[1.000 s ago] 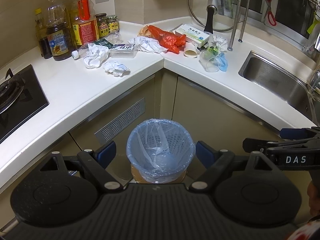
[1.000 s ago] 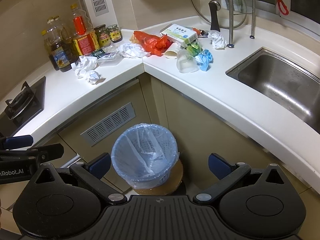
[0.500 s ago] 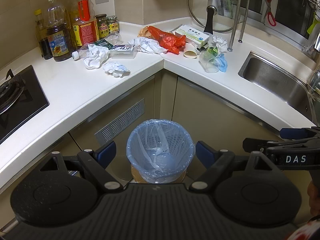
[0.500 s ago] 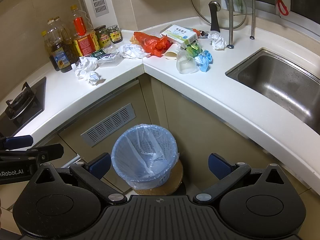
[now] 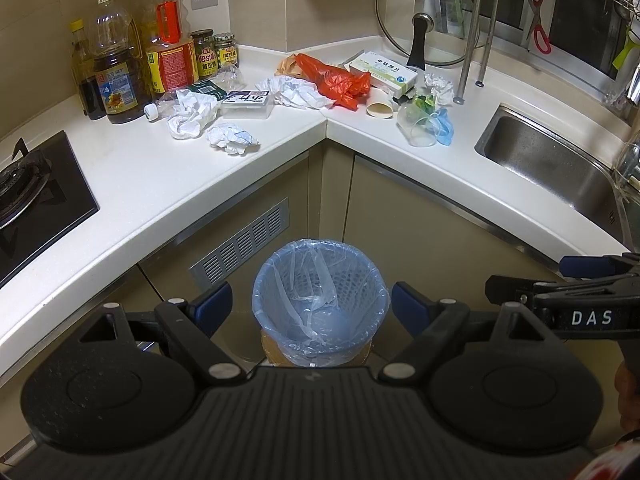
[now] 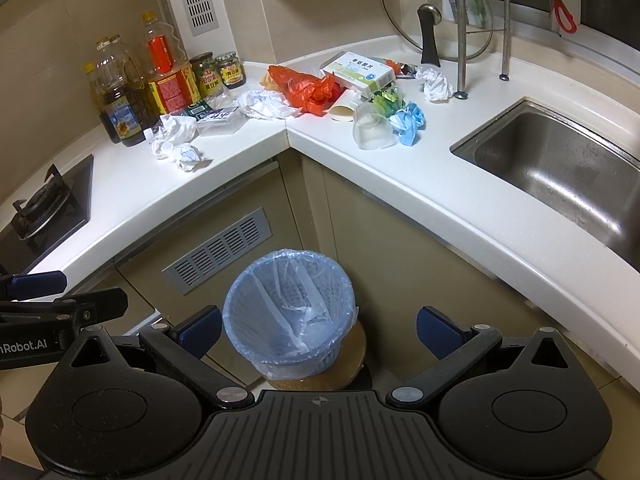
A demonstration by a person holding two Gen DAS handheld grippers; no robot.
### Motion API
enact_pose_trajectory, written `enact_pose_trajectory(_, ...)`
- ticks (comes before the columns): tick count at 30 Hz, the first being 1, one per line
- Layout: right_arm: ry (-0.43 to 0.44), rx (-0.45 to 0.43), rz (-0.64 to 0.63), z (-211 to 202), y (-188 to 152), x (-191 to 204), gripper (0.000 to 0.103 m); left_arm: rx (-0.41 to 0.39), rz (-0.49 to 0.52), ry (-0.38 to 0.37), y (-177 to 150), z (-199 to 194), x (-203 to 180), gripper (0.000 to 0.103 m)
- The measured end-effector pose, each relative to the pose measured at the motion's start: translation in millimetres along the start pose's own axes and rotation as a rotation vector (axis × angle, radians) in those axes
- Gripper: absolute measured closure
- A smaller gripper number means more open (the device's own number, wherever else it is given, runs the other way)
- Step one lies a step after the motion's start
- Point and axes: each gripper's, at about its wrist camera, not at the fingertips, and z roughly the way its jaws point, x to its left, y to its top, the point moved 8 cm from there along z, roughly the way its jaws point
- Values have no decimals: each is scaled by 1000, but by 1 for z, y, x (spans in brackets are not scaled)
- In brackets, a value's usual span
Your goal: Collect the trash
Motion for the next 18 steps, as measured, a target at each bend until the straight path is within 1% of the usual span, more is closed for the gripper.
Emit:
enact_pose_trajectory(14,-1,-1,-1,0,0,0,0,-1,-1,1,-1,0,0,18)
enact_pose_trajectory(15,-1,-1,-1,0,0,0,0,-1,-1,0,7,1,-8,18)
enact_pose_trajectory(18,-1,-1,-1,1,0,-1,0,-1,-1,0,7,1,-7,18)
